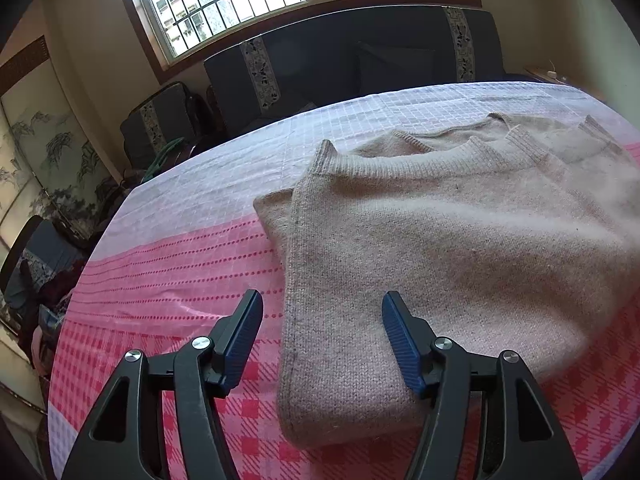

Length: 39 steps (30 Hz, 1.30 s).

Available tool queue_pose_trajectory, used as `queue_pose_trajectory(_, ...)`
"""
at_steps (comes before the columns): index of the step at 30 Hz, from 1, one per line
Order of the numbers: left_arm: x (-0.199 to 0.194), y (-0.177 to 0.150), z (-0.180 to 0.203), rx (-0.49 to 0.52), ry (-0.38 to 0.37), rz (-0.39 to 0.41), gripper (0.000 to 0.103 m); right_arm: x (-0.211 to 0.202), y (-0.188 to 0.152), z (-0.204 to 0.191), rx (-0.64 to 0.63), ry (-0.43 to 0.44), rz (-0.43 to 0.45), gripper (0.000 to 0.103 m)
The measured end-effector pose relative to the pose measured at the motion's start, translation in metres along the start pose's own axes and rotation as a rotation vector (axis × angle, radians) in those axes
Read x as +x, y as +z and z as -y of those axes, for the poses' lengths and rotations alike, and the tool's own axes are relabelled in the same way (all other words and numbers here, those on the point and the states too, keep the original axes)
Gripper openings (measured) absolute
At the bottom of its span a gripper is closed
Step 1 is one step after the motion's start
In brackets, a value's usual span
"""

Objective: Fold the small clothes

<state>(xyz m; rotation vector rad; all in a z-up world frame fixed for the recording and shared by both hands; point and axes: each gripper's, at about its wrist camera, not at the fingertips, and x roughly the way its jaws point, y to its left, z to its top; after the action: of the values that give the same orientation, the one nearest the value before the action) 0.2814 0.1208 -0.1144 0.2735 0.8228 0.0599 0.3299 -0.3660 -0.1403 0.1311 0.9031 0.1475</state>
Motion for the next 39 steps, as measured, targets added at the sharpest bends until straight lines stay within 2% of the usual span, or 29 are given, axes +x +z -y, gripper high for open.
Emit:
queue_pose_trajectory(3,-0.001,0.0,0.0,0.001,0.004,0.004,0.063,-0.001,0.0,-0.002,-0.008,-0.013,0.003,0.019)
queue_pose_trajectory(5,-0.002,0.0,-0.004,-0.026,-0.029,0.004,0.063,-0.001,0.0,-0.002,-0.007,-0.013,0.003,0.019)
queue_pose_trajectory(8,0.0,0.0,-0.023,-0.112,-0.143,-0.011,0.063,-0.001,0.0,-0.002,0.002,-0.004,0.001,0.02)
queue_pose_trajectory(11,0.009,0.0,-0.052,-0.231,-0.3,-0.042,0.062,0.0,0.0,0.0,0.016,0.006,-0.002,0.021)
queue_pose_trajectory(13,0.019,0.0,-0.069,-0.293,-0.39,-0.078,0.061,0.0,0.0,0.001,0.021,0.01,-0.003,0.021)
queue_pose_trajectory(16,0.036,0.004,-0.087,-0.346,-0.443,-0.119,0.058,0.0,0.0,0.001,0.021,0.01,-0.004,0.022)
queue_pose_trajectory(20,0.07,0.008,-0.102,-0.448,-0.632,-0.221,0.058,0.0,0.0,0.001,0.02,0.009,-0.004,0.022)
queue_pose_trajectory(23,0.083,0.021,-0.102,-0.435,-0.679,-0.231,0.057,0.001,0.0,0.0,0.012,0.007,-0.006,0.022)
queue_pose_trajectory(25,0.094,0.028,-0.098,-0.433,-0.778,-0.264,0.057,0.002,0.0,0.0,0.011,0.002,-0.007,0.023)
queue_pose_trajectory(26,0.098,0.032,-0.095,-0.429,-0.798,-0.27,0.057,0.002,0.0,0.0,0.011,0.002,-0.007,0.023)
queue_pose_trajectory(31,0.099,0.051,-0.07,-0.299,-0.742,-0.239,0.057,0.003,0.0,-0.005,-0.002,-0.021,-0.006,0.025)
queue_pose_trajectory(34,0.096,0.052,-0.061,-0.245,-0.714,-0.214,0.057,0.004,0.0,-0.006,-0.008,-0.029,-0.008,0.026)
queue_pose_trajectory(36,0.095,0.05,-0.062,-0.239,-0.689,-0.206,0.047,0.004,0.0,-0.007,-0.012,-0.034,-0.009,0.027)
queue_pose_trajectory(37,0.098,0.05,-0.065,-0.256,-0.693,-0.215,0.034,0.004,0.0,-0.007,-0.014,-0.037,-0.009,0.027)
queue_pose_trajectory(39,0.102,0.044,-0.073,-0.331,-0.736,-0.232,0.028,0.004,0.001,-0.008,-0.02,-0.046,-0.01,0.028)
